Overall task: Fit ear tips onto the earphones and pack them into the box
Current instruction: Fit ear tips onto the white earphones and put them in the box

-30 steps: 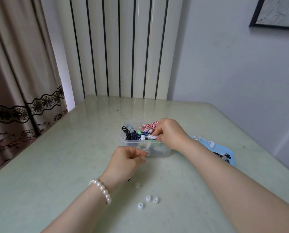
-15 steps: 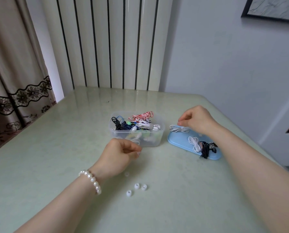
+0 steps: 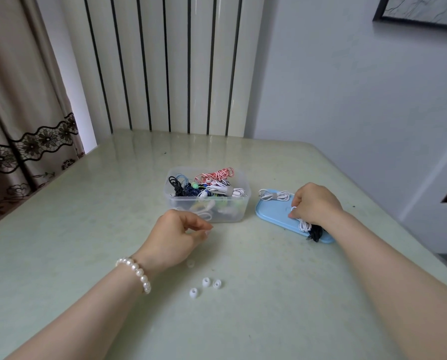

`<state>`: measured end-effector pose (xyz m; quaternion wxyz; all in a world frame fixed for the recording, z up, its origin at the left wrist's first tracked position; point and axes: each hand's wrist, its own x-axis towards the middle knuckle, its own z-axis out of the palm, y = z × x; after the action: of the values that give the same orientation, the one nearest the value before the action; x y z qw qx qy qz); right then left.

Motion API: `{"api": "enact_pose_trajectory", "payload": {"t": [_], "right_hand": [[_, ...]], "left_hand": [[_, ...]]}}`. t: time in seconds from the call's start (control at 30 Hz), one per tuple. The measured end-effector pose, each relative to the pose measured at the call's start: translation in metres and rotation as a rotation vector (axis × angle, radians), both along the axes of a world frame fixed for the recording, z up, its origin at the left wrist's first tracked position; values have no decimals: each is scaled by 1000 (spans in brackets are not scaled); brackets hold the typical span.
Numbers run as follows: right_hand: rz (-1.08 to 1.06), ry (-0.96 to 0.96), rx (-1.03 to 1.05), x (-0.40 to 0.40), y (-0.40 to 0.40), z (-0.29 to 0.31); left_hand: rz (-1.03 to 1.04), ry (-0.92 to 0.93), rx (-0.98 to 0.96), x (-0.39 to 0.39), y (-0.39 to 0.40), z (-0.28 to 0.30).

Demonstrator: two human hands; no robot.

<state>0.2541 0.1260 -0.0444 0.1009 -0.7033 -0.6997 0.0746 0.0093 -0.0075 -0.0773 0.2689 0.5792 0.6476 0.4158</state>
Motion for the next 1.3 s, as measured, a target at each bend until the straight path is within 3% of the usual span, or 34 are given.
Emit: {"api": "enact_pose_trajectory", "payload": {"t": [0.17, 0.27, 0.4, 0.57, 0.73, 0.83, 1.07, 1.13, 1.3], "right_hand": [[18, 108, 176, -4, -10, 15], [92, 437, 242, -15, -25, 35], [244, 1028, -148, -39, -53, 45], [312, 1302, -452, -62, -73, 34], [423, 1397, -674, -73, -82, 21], [445, 1443, -616, -73, -83, 18], [440, 1416, -472, -64, -75, 12], [419, 1357, -450, -62, -73, 9], [395, 1000, -391, -67, -77, -1]], "left_hand": [[9, -71, 28, -1, 1, 2], [13, -138, 36, 1, 0, 4], [-2, -303, 35, 6, -3, 9], [-108, -400, 8, 10, -9, 18], [-326, -649, -114, 14, -13, 20], [-364, -757, -194, 16, -13, 20], [-272, -765, -250, 18, -14, 20], [-227, -784, -262, 17, -12, 20], [-156, -779, -238, 13, -9, 17]]}}
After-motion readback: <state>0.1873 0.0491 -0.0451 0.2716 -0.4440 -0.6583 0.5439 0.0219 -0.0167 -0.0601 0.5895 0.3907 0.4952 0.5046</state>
